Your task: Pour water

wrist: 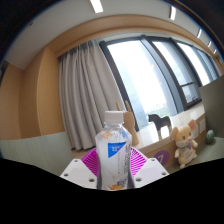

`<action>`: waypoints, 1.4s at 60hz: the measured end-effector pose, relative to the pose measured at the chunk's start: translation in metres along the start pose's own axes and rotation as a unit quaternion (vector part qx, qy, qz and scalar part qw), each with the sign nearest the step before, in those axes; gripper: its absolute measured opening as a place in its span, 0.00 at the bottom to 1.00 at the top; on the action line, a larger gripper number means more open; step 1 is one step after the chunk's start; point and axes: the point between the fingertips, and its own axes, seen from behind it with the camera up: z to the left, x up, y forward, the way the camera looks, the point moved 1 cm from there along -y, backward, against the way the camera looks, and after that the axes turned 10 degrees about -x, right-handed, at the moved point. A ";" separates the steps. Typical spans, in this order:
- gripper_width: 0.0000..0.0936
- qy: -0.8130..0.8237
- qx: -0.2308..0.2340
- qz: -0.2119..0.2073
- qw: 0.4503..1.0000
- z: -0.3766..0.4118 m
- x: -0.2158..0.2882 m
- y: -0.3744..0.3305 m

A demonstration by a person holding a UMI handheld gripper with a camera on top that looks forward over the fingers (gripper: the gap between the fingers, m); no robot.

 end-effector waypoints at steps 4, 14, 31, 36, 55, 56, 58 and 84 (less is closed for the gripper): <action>0.38 -0.077 -0.051 -0.011 0.996 -0.032 0.010 0.003; 0.38 -0.157 -0.126 -0.015 0.979 -0.113 0.007 0.007; 0.38 -0.181 -0.217 0.033 0.959 -0.239 -0.056 0.018; 0.38 -0.170 -0.220 0.045 0.959 -0.258 -0.078 0.023; 0.39 -0.158 -0.225 0.043 0.961 -0.283 -0.118 0.019; 0.39 -0.157 -0.225 0.042 0.961 -0.284 -0.119 0.019; 0.39 -0.158 -0.225 0.037 0.961 -0.283 -0.118 0.018; 0.85 -0.127 -0.215 0.075 0.965 -0.282 -0.135 -0.016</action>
